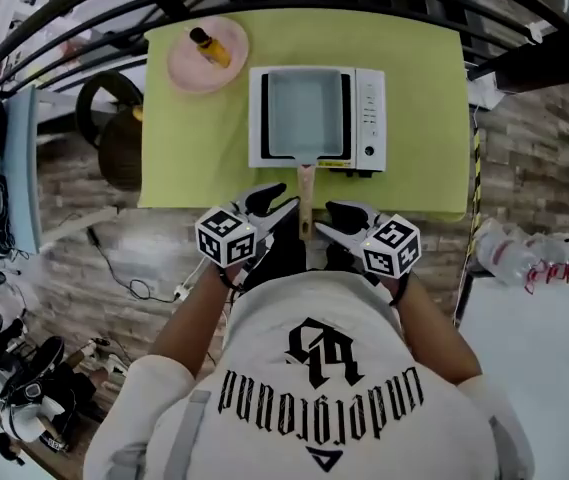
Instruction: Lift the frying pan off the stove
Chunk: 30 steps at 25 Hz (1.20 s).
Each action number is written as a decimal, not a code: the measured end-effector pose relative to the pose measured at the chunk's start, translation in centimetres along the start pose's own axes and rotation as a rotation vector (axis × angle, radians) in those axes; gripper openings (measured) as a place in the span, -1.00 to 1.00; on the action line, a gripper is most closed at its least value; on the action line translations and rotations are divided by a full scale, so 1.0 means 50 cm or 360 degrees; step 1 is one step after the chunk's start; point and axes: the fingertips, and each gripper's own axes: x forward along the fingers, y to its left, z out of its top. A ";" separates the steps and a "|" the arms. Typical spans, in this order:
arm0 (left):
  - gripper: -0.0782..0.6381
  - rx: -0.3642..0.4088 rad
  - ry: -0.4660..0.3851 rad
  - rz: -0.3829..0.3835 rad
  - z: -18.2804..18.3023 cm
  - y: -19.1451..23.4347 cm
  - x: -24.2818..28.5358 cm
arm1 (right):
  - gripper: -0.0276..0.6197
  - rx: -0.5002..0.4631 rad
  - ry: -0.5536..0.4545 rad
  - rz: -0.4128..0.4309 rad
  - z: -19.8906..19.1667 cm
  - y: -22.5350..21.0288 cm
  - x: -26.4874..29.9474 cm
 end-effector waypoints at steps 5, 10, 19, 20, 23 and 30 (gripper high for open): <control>-0.14 -0.0147 0.0082 -0.0136 -0.037 0.018 0.035 | -0.12 0.0233 0.0038 0.0078 -0.038 -0.014 0.033; -0.08 -0.0328 0.0136 -0.0273 -0.073 0.022 0.072 | 0.01 0.0356 0.0090 0.0161 -0.076 -0.013 0.059; -0.04 -0.0506 0.0156 -0.0474 -0.086 0.024 0.123 | -0.02 0.0475 0.0121 0.0303 -0.095 -0.011 0.112; -0.04 -0.0515 0.0154 -0.0493 -0.085 0.026 0.128 | -0.05 0.0482 0.0125 0.0321 -0.095 -0.012 0.119; -0.04 -0.0540 0.0158 -0.0541 -0.085 0.025 0.135 | -0.12 0.0509 0.0131 0.0373 -0.093 -0.007 0.134; -0.07 -0.0578 0.0124 -0.0633 -0.071 0.025 0.151 | -0.32 0.0500 0.0184 0.0492 -0.085 0.005 0.163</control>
